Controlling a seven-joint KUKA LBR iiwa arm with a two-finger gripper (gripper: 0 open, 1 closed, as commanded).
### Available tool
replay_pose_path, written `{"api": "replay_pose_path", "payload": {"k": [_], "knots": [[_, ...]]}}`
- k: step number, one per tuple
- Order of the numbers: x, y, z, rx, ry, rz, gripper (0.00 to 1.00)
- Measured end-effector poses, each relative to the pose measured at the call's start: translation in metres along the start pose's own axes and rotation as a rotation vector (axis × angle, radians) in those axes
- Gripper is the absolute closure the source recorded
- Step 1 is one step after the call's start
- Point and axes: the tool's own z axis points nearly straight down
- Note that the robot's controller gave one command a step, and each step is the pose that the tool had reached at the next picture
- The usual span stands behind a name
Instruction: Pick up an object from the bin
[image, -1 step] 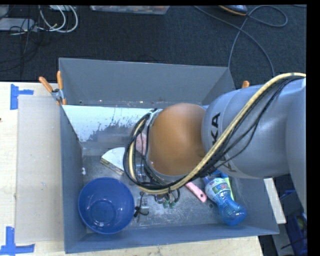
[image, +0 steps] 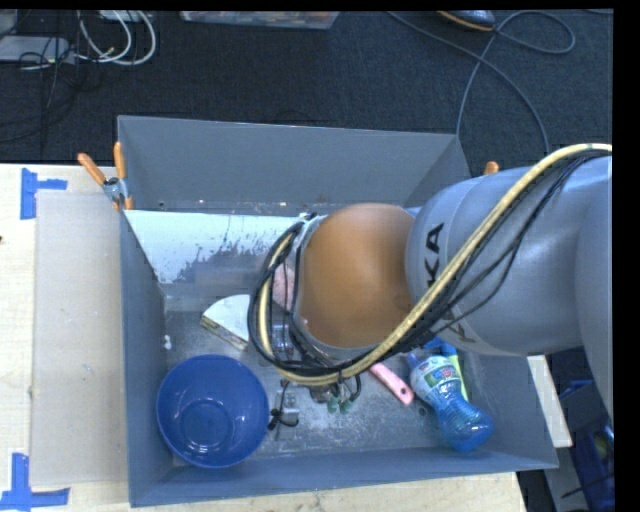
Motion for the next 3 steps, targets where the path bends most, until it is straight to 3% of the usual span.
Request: {"api": "replay_pose_path", "payload": {"k": [1, 2, 3], "knots": [[-0.072, 0.018, 0.097, -0.002, -0.005, -0.091, 0.00], [-0.080, 0.030, 0.103, -0.002, -0.004, -0.107, 0.00], [-0.045, 0.065, 0.091, -0.001, -0.005, -0.455, 0.00]]}}
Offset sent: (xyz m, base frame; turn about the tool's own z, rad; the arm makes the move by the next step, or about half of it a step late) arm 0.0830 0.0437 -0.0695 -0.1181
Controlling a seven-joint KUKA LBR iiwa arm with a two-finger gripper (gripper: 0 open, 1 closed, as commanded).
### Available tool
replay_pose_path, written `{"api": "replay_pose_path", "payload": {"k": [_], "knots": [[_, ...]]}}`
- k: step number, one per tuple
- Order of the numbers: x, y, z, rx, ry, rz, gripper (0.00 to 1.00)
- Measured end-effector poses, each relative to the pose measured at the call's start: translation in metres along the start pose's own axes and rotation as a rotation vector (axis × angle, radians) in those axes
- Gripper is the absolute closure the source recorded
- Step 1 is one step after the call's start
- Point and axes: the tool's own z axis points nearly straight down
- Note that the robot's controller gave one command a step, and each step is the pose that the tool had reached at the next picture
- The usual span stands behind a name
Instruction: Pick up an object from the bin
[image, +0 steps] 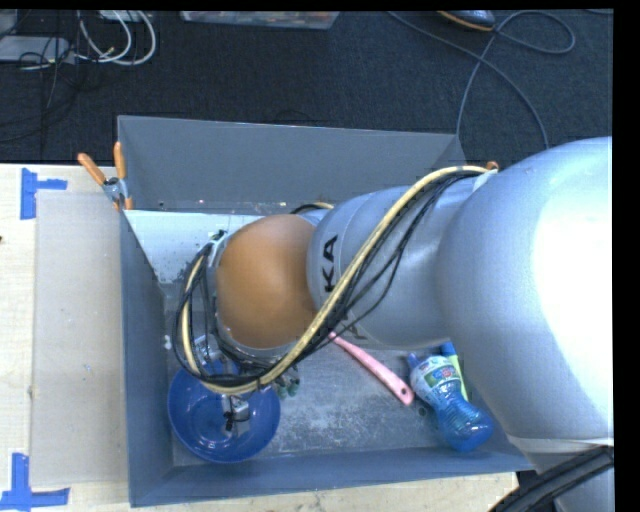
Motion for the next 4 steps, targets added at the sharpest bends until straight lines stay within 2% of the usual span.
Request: {"api": "replay_pose_path", "payload": {"k": [1, 2, 4], "knots": [[0.006, 0.028, 0.023, 0.000, -0.003, -0.211, 0.00], [0.047, 0.028, 0.018, 0.007, -0.024, -0.678, 1.00], [0.046, 0.027, 0.007, 0.009, -0.026, -0.673, 1.00]]}}
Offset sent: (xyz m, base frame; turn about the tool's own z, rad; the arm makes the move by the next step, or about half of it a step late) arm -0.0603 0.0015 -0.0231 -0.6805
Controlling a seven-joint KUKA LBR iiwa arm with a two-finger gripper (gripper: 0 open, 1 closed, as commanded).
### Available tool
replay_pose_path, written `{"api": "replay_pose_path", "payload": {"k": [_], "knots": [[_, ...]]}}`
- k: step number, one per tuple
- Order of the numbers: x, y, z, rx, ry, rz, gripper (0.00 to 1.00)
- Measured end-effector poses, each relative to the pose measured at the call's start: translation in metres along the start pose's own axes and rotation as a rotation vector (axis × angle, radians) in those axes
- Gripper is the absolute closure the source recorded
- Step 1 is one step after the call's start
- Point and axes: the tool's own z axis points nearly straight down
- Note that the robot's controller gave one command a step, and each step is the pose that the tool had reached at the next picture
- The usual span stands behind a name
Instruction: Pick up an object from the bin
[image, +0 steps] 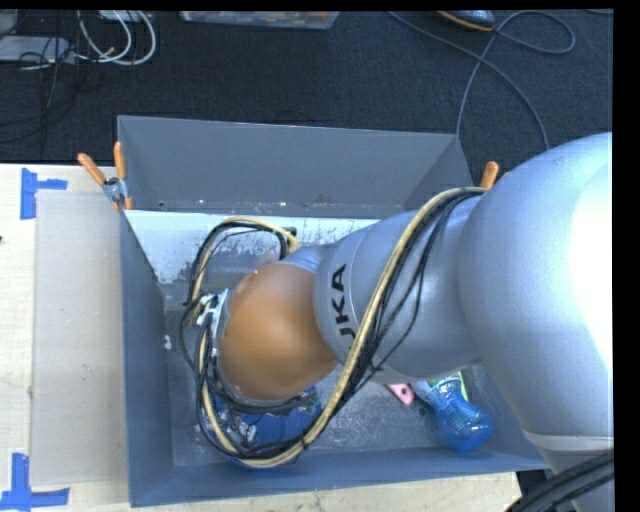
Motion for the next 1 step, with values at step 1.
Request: {"api": "replay_pose_path", "payload": {"k": [1], "knots": [[0.0000, 0.0002, -0.0175, -0.001, 0.001, 0.003, 1.00]]}}
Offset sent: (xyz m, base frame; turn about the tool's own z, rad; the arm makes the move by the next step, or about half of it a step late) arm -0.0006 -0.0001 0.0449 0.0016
